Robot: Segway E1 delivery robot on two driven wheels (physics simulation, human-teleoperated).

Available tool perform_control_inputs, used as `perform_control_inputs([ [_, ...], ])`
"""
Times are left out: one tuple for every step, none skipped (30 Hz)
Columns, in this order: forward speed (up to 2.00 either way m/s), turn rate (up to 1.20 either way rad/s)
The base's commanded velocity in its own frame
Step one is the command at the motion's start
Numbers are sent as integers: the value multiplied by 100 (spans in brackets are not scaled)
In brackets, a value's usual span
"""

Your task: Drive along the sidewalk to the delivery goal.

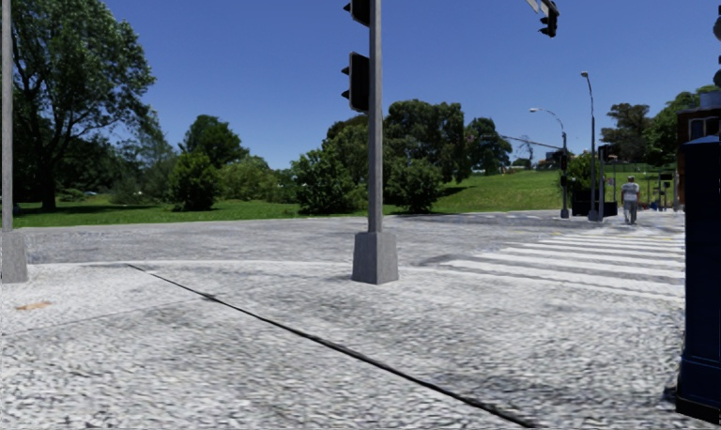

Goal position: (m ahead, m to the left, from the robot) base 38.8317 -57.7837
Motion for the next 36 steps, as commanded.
perform_control_inputs([
  [200, -58],
  [200, -58],
  [200, -58],
  [200, -58],
  [200, -58],
  [200, -58],
  [200, -58],
  [200, -58],
  [200, -58],
  [200, -58],
  [200, -58],
  [200, -58],
  [200, -58],
  [200, -58],
  [200, -58],
  [200, -58],
  [200, -58],
  [200, -58],
  [200, -58],
  [200, -58],
  [200, -58],
  [200, -58],
  [200, -58],
  [200, -58],
  [200, -58],
  [200, -58],
  [200, -58],
  [200, -58],
  [200, -58],
  [200, -58],
  [200, -58],
  [200, -58],
  [200, -58],
  [200, -58],
  [200, -58],
  [200, -58],
])
